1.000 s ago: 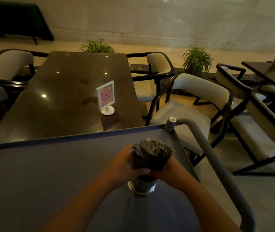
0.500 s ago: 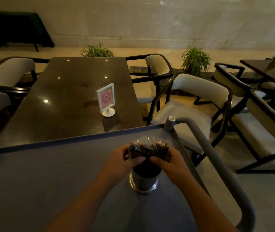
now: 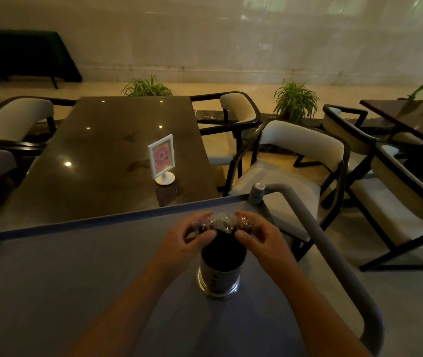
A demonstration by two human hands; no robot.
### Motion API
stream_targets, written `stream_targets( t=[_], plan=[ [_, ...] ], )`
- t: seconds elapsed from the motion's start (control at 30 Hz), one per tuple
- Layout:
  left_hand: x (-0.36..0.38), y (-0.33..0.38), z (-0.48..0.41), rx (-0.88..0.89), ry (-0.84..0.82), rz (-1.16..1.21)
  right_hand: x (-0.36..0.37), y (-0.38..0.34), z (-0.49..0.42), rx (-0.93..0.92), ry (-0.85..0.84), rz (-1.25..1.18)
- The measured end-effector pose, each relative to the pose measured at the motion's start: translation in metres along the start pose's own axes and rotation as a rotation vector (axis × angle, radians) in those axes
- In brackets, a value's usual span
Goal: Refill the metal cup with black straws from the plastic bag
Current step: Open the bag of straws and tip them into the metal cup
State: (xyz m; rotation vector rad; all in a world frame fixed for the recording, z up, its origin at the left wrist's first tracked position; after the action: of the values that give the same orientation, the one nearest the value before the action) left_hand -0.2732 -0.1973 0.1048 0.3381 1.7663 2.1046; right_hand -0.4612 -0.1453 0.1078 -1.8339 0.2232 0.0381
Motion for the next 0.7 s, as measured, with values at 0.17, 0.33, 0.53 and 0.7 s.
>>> stream_targets(
  t=[0.17, 0.33, 0.53, 0.7],
  plan=[
    [-0.006, 0.020, 0.001, 0.118, 0.104, -0.270, -0.005, -0.017, -0.007, -0.086, 0.050, 0.178],
    [0.002, 0.005, -0.002, 0.047, 0.048, -0.243, -0.004, -0.003, 0.001, -0.056, 0.081, 0.229],
    [0.003, -0.008, -0.004, -0.001, 0.059, -0.103, -0.002, 0.004, 0.005, -0.029, 0.189, 0.174],
    [0.000, -0.001, -0.001, 0.009, 0.037, -0.081, -0.006, -0.002, 0.005, -0.015, 0.208, 0.113]
  ],
)
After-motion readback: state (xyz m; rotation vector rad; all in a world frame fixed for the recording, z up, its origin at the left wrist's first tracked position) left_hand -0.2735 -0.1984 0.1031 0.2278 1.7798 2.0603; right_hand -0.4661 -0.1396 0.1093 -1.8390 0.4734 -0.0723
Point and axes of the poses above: each hand's wrist, its own z-axis away from the middle knuckle, its own x-axis out of the palm, y = z × x, the point moved 7 cm from there along -z, towards the middle knuckle, and after that the axes turned 13 degrees about -x, right-handed, at the moved point
